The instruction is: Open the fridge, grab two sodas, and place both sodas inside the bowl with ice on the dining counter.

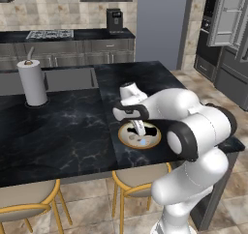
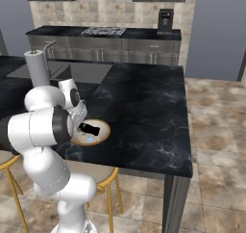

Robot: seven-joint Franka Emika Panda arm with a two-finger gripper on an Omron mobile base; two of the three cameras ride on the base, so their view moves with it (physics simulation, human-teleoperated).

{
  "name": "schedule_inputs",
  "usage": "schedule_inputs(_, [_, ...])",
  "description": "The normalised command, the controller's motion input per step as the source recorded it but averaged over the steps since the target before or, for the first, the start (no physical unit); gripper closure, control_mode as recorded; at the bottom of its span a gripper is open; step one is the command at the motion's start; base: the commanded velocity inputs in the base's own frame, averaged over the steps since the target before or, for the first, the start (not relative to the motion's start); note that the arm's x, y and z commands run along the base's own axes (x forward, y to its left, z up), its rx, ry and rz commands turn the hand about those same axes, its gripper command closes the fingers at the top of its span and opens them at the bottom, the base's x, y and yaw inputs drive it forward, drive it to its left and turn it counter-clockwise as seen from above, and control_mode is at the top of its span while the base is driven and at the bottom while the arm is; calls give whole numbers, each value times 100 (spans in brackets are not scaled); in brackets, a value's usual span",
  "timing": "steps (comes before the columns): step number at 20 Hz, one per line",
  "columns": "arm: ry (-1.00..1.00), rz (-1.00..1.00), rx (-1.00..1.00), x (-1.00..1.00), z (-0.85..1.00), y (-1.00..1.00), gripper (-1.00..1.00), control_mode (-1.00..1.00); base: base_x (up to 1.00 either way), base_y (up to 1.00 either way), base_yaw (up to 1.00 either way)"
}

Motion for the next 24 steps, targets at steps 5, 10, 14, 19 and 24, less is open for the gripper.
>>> schedule_inputs(5, [4, 4, 0, 11, -8, 0, 100, -100, 0, 0, 0])
schedule_inputs(10, [4, 4, 0, 12, -7, 0, 100, -100, 0, 0, 0])
schedule_inputs(14, [3, 4, 0, 4, -9, 0, 100, -100, 0, 0, 0])
schedule_inputs(19, [3, 4, 0, 2, -12, 0, 100, -100, 0, 0, 0])
schedule_inputs(24, [3, 4, 0, 6, -10, 0, 100, -100, 0, 0, 0])
